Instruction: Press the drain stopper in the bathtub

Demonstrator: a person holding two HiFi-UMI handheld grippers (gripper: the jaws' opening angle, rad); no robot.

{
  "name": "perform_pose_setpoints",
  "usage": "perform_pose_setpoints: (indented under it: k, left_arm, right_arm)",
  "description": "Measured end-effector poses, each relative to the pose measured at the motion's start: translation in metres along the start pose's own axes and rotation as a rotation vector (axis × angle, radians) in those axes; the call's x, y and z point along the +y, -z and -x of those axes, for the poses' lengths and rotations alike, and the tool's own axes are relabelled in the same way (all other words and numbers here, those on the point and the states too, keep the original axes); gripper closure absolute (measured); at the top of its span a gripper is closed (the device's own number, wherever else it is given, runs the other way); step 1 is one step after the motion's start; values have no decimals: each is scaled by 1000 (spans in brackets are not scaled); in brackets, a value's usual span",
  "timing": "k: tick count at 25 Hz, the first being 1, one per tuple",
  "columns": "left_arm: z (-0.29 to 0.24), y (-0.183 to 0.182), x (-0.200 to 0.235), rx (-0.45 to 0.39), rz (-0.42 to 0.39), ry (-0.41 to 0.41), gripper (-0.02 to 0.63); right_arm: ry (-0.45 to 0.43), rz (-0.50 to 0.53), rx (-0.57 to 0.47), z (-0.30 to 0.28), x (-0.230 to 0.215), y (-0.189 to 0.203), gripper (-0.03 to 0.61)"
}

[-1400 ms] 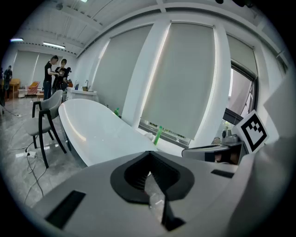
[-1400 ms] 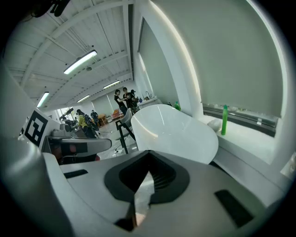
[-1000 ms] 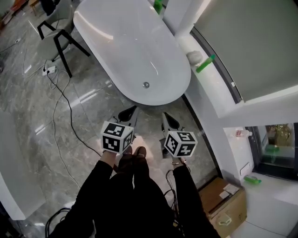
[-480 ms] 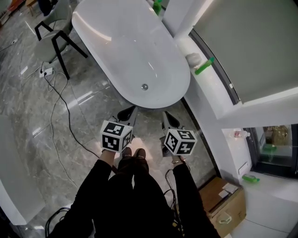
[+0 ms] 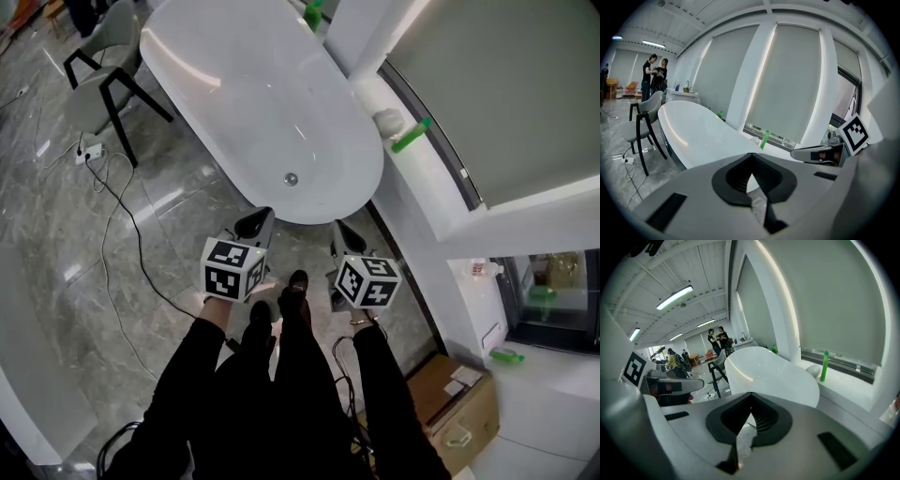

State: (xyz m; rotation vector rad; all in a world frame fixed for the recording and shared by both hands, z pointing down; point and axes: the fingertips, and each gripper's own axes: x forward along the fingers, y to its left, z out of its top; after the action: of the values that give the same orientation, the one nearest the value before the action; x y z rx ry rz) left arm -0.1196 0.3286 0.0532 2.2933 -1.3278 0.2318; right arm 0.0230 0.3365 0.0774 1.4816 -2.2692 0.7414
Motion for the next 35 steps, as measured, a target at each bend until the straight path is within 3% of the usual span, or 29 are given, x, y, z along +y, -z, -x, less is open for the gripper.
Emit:
perform_pose_setpoints:
  k: [15, 27, 35]
  left_arm:
    - [-58, -12, 17, 50, -13, -2, 606]
    - [-176, -14, 36, 154, 20, -37, 606]
    - [-258, -5, 64, 234, 55, -99, 606]
  right_arm:
    - [2, -3, 20, -43, -37, -23, 577]
    - [-29, -13, 77, -114, -115, -55, 577]
    - [-78, -57, 173, -171, -159, -50, 577]
